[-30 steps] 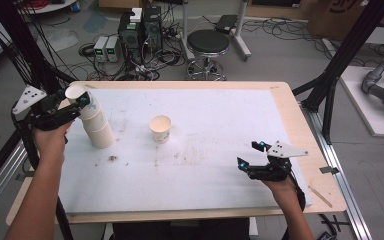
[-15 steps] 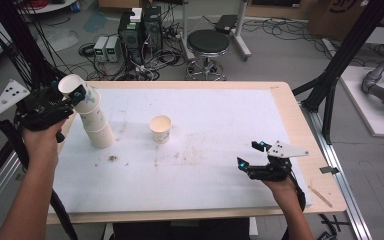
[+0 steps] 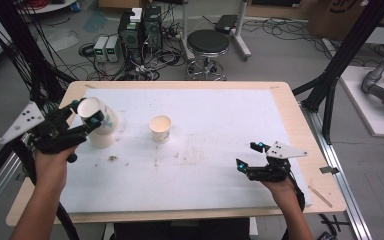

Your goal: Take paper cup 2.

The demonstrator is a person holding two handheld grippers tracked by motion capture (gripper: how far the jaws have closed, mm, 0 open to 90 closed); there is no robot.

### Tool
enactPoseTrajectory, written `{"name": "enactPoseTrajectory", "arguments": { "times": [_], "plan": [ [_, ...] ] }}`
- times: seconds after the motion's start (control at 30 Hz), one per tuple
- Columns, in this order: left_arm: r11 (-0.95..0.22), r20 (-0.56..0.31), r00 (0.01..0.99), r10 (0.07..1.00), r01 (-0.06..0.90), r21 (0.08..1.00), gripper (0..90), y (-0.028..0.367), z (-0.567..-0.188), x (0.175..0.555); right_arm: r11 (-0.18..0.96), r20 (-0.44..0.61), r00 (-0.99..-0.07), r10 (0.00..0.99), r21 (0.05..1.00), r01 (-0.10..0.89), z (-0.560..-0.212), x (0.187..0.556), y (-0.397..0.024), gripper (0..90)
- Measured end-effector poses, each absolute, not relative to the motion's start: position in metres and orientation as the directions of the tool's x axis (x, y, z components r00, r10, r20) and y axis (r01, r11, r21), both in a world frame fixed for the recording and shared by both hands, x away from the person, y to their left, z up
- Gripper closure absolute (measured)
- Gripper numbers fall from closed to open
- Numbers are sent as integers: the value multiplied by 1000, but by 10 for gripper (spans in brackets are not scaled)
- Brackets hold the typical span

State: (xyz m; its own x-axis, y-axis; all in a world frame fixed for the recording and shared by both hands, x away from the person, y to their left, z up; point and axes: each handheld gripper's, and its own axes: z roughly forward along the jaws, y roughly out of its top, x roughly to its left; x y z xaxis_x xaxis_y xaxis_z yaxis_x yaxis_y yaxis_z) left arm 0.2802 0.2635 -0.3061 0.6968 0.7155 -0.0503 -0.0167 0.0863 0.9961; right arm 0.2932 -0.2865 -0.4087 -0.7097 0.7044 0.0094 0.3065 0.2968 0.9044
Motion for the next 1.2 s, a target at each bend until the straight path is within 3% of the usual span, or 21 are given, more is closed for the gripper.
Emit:
{"name": "enactPoseTrajectory", "arguments": {
  "times": [0.57,1.2],
  "plan": [
    [18,-73,797,600,78,997,358,212,-364,277,304,32,-739,673,899,315,-411,297,-281,194],
    [9,-79,795,602,93,996,357,209,-385,278,325,26,-760,649,894,309,-411,297,-279,194]
  ]
}}
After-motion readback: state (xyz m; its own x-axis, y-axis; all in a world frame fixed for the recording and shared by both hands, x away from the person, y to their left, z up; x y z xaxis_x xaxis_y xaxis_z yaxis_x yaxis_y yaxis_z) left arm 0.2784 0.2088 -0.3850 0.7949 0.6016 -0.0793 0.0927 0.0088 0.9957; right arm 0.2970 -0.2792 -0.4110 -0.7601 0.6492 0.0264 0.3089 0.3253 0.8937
